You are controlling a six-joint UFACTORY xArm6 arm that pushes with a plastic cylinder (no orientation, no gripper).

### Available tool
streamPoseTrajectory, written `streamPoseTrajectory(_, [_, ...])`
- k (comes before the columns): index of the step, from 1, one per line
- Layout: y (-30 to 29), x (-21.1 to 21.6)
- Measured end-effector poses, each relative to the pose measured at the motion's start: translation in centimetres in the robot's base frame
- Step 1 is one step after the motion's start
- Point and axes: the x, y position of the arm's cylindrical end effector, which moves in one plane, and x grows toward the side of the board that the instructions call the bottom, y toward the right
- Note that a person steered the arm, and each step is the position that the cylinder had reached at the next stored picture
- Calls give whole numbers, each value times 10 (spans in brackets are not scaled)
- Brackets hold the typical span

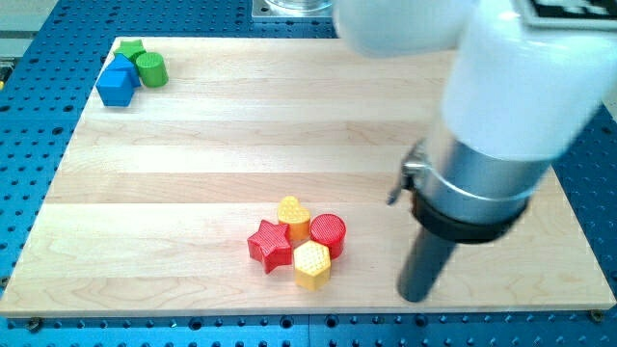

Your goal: Separate the yellow hexagon from the group of blocks

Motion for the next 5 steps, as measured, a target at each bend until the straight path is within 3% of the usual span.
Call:
streamPoseTrajectory(1, [-43,-16])
streamPoseTrajectory(3, [-95,8])
streamPoseTrajectory(4, [-165,-22])
streamPoseTrajectory(5, [-172,-61])
